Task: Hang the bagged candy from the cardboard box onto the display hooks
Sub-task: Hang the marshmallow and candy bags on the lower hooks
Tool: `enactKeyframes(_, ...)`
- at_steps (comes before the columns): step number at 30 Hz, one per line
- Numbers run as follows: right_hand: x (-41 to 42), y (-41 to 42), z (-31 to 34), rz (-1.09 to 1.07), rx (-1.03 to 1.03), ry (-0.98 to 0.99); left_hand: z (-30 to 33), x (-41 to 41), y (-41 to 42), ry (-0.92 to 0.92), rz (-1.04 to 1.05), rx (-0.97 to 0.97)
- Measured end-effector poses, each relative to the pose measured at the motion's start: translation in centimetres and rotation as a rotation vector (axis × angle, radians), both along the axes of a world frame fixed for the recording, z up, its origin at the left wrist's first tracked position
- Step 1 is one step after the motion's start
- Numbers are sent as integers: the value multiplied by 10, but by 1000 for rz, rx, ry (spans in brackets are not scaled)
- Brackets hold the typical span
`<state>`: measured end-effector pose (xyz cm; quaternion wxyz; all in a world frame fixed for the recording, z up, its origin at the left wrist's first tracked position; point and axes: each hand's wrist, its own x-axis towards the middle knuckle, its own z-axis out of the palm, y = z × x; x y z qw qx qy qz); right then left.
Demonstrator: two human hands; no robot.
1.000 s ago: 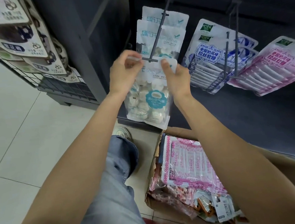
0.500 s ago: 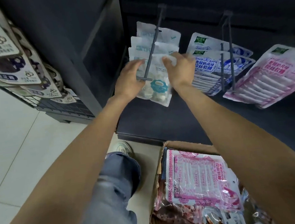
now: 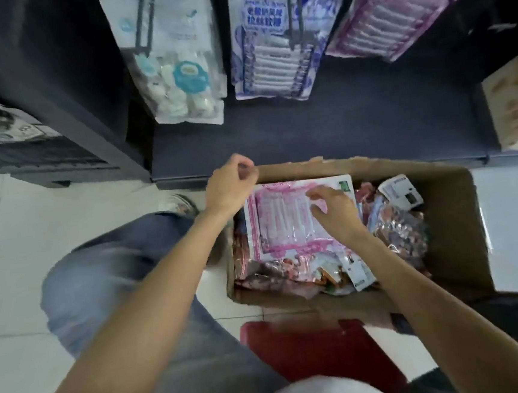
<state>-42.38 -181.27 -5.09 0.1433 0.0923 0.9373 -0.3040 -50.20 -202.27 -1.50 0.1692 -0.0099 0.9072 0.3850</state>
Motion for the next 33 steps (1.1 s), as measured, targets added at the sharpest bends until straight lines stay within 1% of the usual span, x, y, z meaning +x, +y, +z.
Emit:
enactKeyframes(2, 34, 28, -17, 6, 101, -178, -23, 23, 16, 10, -156, -130)
enactKeyframes(4, 58, 45, -28, 168, 213, -287, -42, 39, 24, -21, -216, -246)
enactKeyframes(6, 70, 49, -39, 381, 352, -292, -59, 50, 26, -120, -203, -316)
enactKeyframes(8, 73, 41, -53, 513, 438, -250, -69, 63, 27, -242, -169, -330)
enactKeyframes(10, 71, 28, -66, 527, 499, -204, -74, 77, 27, -326, -159, -300)
enactKeyframes(11, 68, 22, -67, 510, 521, -186, -75, 82, 27, -327, -158, -280)
enactKeyframes(13, 62, 15, -66, 454, 454, -158, -84, 91, 22, -321, -137, -242)
enactKeyframes(16, 60, 25, -55, 385, 235, -103, -72, 94, 25, -278, -95, -279)
enactKeyframes(18, 62, 41, -49, 393, 150, 21, -64, 91, 33, -210, -85, -388)
enactKeyframes(20, 66, 58, -42, 428, 177, 212, -56, 84, 43, -59, -187, -459)
enactKeyframes(21, 68, 66, -39, 452, 209, 279, -51, 79, 50, -13, -262, -439)
enactKeyframes(22, 71, 75, -37, 486, 231, 333, -49, 74, 57, -12, -330, -389)
enactKeyframes(23, 72, 83, -34, 536, 244, 386, -45, 70, 66, -34, -382, -333)
enactKeyframes(25, 76, 101, -29, 690, 259, 500, -37, 63, 86, -132, -375, -216)
enactKeyframes(27, 77, 119, -17, 849, 294, 568, -25, 54, 106, -204, -269, -96)
enactKeyframes(29, 73, 132, 2, 989, 349, 622, -12, 43, 124, -286, -122, 50)
enactKeyframes(31, 70, 141, 24, 1045, 390, 713, -2, 31, 138, -386, 24, 231)
enactKeyframes(33, 64, 150, 47, 1032, 400, 828, 7, 23, 145, -489, 88, 389)
